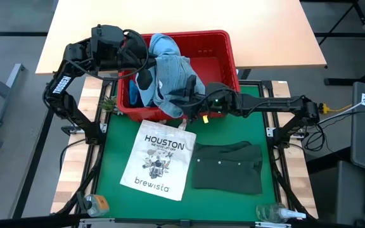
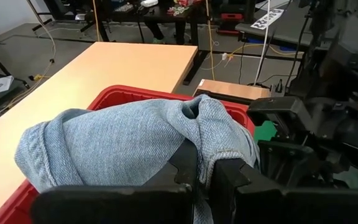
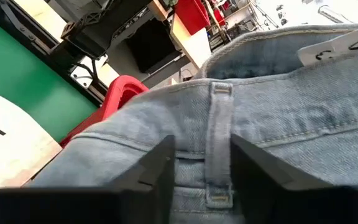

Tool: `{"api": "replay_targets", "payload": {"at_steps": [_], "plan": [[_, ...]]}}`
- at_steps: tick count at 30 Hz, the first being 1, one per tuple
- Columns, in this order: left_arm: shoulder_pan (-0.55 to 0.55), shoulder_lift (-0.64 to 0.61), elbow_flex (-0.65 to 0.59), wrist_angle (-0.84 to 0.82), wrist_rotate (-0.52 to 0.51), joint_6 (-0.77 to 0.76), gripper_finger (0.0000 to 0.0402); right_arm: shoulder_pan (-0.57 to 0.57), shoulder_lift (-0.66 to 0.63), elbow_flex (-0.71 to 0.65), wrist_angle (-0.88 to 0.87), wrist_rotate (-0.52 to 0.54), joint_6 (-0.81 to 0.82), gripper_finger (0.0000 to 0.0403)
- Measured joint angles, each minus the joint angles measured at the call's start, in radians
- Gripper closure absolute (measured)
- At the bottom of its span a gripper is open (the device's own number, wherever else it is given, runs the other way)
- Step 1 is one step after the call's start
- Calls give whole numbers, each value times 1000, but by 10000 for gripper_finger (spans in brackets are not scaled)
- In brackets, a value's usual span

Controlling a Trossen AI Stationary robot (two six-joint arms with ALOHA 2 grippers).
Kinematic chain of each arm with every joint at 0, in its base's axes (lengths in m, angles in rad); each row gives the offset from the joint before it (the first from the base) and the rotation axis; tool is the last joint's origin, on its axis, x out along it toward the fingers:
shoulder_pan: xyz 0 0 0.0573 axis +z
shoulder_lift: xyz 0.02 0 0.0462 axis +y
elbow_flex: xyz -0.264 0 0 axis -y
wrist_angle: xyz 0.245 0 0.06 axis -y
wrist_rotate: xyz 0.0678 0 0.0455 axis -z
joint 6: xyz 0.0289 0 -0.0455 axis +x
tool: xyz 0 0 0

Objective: Fold Laundry from Bin
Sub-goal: Fold the light blue jeans

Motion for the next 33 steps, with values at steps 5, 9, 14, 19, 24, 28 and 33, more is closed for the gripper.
{"api": "replay_targets", "payload": {"at_steps": [5, 9, 14, 19, 24, 28, 33], "plan": [[0, 0, 0, -1, 1, 0, 389, 0, 0, 0, -1, 0, 0, 373], [0, 0, 0, -15, 1, 0, 389, 1, -13, 0, -12, 0, 1, 385], [0, 0, 0, -57, 0, 0, 389, 1, -62, 46, -139, -14, 8, 383], [0, 0, 0, -114, 0, 6, 389, 1, -126, 154, -341, -26, 31, 391], [0, 0, 0, -146, 0, 8, 389, 0, -156, 274, -478, -17, 31, 394], [0, 0, 0, -165, 1, 8, 389, 0, -164, 373, -554, 36, -11, 395], [0, 0, 0, -185, 2, 8, 389, 0, -166, 477, -598, 172, -55, 394]]}}
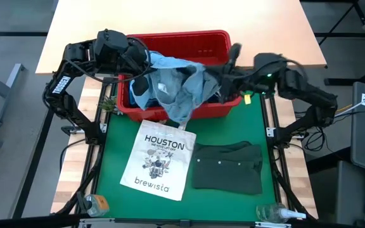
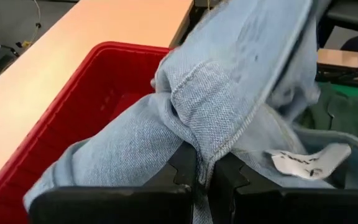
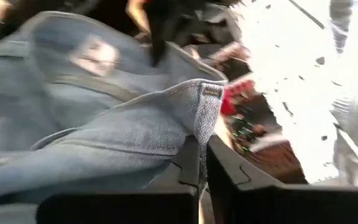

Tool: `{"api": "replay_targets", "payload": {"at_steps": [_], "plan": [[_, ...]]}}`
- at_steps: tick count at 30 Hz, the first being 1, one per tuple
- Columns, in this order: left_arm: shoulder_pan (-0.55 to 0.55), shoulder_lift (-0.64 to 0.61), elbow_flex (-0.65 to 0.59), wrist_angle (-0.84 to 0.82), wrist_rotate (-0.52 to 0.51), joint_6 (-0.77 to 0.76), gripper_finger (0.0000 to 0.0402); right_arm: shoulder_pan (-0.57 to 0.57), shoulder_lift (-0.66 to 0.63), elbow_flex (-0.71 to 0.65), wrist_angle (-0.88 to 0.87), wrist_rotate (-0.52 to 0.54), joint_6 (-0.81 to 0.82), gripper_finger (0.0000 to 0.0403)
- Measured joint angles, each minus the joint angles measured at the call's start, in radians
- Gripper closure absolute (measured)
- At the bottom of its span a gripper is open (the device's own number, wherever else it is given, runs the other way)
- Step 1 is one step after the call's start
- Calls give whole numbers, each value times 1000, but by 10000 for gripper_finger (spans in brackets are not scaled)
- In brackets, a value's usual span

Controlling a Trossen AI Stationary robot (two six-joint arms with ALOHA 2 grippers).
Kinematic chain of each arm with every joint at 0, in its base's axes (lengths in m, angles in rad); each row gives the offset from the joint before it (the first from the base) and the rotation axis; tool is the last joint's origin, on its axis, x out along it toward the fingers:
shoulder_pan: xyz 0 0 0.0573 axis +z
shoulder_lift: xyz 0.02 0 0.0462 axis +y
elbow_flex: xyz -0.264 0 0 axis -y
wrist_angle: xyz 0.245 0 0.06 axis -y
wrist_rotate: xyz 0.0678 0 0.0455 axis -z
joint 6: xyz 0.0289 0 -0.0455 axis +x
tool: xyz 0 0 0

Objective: Fold Laundry from Bin
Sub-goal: Fold the light blue jeans

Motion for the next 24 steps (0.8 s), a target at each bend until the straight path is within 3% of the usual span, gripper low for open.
{"api": "replay_targets", "payload": {"at_steps": [13, 18, 24], "plan": [[0, 0, 0, 2, 4, -4, 311, 0, 0, 37, -74, -2, -1, 397], [-3, 0, 0, 11, 86, -3, 318, 0, -9, 36, -115, -76, 12, 398], [-14, 0, 0, 2, 72, 1, 315, 0, -52, 37, -199, -206, 87, 399]]}}
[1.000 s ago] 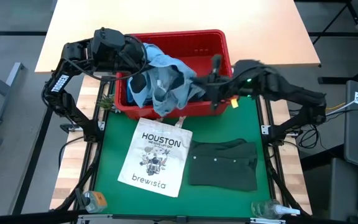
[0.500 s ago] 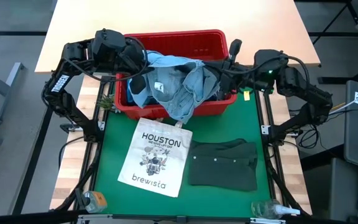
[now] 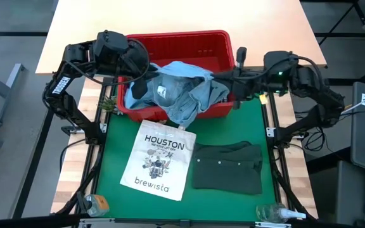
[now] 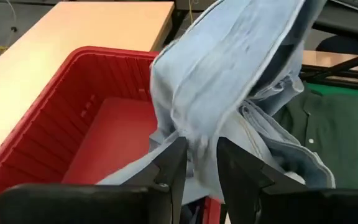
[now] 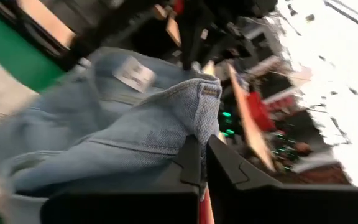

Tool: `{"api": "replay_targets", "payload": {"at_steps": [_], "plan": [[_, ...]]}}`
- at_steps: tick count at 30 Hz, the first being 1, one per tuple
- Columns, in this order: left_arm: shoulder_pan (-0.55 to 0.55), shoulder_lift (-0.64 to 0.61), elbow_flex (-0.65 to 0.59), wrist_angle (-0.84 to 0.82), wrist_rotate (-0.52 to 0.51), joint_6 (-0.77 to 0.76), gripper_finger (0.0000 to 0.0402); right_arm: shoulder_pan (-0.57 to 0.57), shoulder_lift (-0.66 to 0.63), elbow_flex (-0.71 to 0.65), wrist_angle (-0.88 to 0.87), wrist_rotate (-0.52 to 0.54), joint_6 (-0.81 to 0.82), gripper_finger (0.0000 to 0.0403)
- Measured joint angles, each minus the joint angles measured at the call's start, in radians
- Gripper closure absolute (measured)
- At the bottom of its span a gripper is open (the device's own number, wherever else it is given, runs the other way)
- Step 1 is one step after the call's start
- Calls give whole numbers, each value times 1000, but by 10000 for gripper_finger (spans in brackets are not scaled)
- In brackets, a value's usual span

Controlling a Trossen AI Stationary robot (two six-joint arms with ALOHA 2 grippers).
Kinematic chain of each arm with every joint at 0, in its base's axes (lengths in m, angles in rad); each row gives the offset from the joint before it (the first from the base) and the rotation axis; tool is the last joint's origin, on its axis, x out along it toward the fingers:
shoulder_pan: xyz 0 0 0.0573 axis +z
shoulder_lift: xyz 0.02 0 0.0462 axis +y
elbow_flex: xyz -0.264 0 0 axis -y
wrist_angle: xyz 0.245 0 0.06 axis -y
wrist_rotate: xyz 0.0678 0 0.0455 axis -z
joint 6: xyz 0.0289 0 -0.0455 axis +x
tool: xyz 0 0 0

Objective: Fold Laundry from Bin
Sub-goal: Fold the light blue jeans

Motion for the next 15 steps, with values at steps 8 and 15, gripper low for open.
{"api": "replay_targets", "payload": {"at_steps": [8, 15], "plan": [[0, 0, 0, -7, -1, 0, 316, 0, -110, 0, -138, -213, 167, 399], [1, 0, 0, -7, -2, 0, 333, 0, -221, -1, -233, -463, 302, 396]]}}
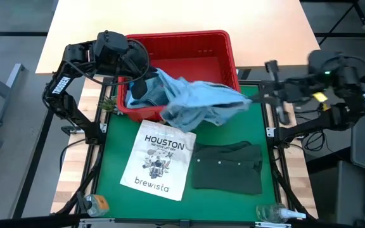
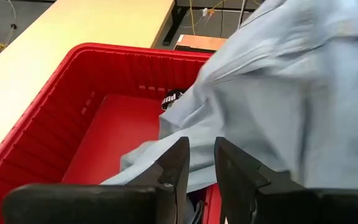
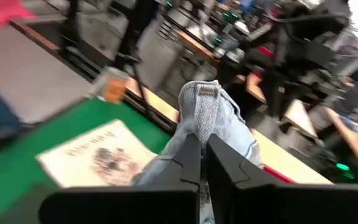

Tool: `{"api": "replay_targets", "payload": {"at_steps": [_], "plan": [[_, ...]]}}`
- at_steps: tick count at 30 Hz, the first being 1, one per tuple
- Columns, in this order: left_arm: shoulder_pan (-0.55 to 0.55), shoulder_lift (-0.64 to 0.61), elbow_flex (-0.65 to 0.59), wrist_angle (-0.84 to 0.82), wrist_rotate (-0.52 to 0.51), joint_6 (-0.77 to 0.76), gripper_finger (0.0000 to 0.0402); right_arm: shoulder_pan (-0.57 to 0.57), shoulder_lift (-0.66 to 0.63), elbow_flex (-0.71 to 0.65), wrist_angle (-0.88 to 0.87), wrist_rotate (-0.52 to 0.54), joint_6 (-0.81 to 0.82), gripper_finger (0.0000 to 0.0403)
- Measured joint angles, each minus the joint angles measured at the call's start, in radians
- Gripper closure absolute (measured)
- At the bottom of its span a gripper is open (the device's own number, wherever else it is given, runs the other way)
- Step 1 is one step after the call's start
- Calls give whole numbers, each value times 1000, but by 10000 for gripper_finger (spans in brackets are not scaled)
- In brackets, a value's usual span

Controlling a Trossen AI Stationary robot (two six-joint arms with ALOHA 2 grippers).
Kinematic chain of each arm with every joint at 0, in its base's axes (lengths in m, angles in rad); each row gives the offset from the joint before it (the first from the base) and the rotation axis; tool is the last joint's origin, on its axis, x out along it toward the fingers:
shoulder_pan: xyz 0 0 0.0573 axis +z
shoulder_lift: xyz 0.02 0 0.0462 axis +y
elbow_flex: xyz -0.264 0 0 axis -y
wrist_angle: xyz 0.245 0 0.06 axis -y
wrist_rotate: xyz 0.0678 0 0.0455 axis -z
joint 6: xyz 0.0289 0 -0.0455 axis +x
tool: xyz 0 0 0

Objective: Fold Laundry from Bin
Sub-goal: Fold the light blue jeans

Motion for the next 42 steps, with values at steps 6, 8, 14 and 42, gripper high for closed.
{"api": "replay_targets", "payload": {"at_steps": [6, 8, 14, 42], "plan": [[0, 0, 0, 0, 0, 0, 345, 0, -53, 0, -158, -64, 14, 398], [0, 0, 0, 0, 0, 0, 349, 1, -54, 1, -227, -73, 13, 395], [-7, 0, -14, 1, 12, -1, 357, 0, -63, 0, -422, -82, 13, 394], [-14, 0, -380, 78, 7, 24, 358, 0, -77, -45, -529, -157, 256, 378]]}}
